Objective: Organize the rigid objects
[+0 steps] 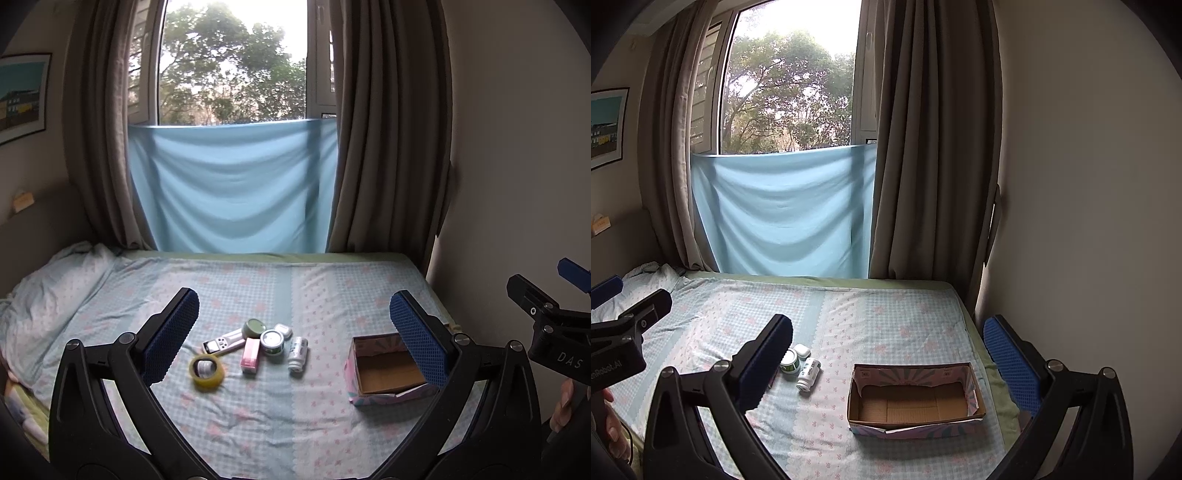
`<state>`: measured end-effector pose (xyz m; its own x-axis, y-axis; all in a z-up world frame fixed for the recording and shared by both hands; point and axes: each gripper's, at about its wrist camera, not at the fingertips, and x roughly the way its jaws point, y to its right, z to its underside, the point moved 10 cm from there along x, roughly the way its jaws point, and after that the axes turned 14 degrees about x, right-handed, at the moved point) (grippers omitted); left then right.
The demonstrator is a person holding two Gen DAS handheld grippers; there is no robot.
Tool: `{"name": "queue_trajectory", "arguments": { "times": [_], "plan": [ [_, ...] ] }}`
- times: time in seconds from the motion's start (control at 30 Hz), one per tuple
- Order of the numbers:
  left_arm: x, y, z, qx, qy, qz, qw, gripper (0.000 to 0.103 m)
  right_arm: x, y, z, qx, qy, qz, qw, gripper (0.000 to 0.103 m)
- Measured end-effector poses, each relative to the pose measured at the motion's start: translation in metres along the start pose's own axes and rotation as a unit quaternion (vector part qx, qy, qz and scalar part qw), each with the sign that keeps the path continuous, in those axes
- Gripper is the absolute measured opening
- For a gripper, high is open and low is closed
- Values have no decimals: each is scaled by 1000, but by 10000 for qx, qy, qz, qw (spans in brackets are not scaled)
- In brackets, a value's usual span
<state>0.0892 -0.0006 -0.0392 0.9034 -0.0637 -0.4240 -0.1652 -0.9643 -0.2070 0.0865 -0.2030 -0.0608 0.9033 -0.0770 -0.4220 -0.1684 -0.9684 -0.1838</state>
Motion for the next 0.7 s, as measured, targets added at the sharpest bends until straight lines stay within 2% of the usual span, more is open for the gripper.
{"name": "queue_trajectory", "arguments": {
  "times": [0.7],
  "plan": [
    [2,-1,0,14,-26,26,10000,102,3,-1,0,14,9,19,10000,103]
  ]
}}
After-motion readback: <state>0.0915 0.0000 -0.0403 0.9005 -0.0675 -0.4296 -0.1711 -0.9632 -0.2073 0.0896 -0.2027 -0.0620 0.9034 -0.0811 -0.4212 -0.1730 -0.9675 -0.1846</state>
